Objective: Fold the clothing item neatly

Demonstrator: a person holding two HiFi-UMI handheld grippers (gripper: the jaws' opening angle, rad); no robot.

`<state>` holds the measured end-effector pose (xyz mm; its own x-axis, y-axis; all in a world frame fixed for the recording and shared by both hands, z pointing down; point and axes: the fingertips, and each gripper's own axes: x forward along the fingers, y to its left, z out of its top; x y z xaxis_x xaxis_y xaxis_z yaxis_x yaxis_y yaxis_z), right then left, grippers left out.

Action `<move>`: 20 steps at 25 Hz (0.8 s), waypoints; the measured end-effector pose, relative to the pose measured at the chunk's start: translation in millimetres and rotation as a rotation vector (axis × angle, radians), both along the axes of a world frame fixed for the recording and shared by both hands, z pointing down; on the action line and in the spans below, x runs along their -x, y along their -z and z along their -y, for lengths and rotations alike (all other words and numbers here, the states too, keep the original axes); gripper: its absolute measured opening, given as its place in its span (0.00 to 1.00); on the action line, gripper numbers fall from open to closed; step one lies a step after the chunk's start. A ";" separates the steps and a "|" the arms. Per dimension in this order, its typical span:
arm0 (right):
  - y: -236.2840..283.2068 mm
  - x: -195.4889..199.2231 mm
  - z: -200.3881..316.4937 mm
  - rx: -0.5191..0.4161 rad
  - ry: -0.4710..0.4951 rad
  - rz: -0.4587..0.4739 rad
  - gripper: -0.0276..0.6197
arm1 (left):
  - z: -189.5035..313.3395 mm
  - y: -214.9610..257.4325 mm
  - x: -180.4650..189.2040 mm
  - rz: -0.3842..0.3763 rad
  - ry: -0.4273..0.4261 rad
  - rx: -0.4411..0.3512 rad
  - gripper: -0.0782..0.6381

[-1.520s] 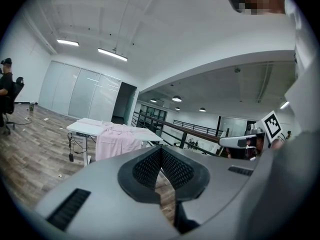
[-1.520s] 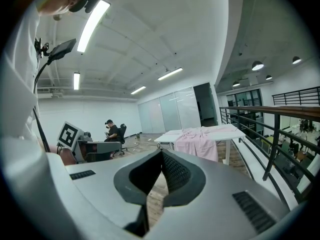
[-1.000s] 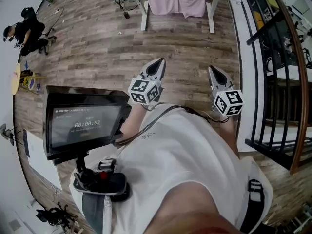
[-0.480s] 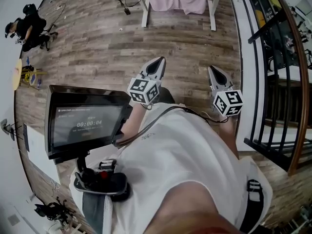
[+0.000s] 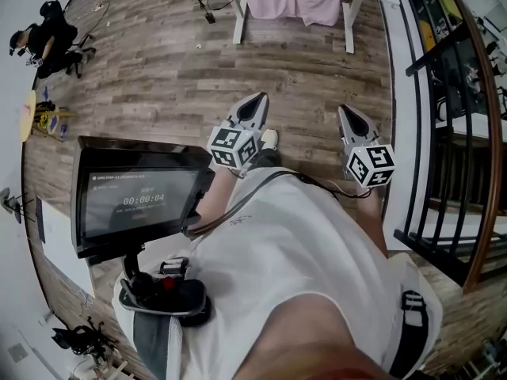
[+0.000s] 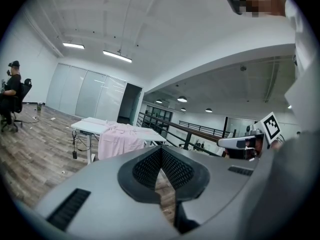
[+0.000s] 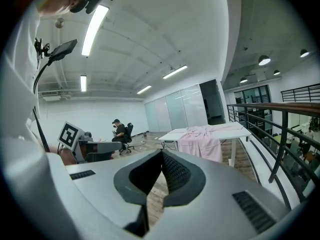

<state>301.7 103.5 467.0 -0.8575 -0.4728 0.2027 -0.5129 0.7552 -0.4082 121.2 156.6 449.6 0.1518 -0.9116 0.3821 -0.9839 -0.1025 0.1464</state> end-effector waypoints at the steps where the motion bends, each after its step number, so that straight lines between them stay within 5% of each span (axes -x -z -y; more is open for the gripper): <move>1: 0.4 -1.0 -0.6 0.000 -0.004 0.001 0.05 | 0.0 -0.1 -1.0 0.000 -0.003 0.000 0.11; 20: -14.8 73.9 109.2 0.011 -0.087 -0.041 0.05 | 124.9 -22.6 78.0 -0.047 -0.090 0.013 0.11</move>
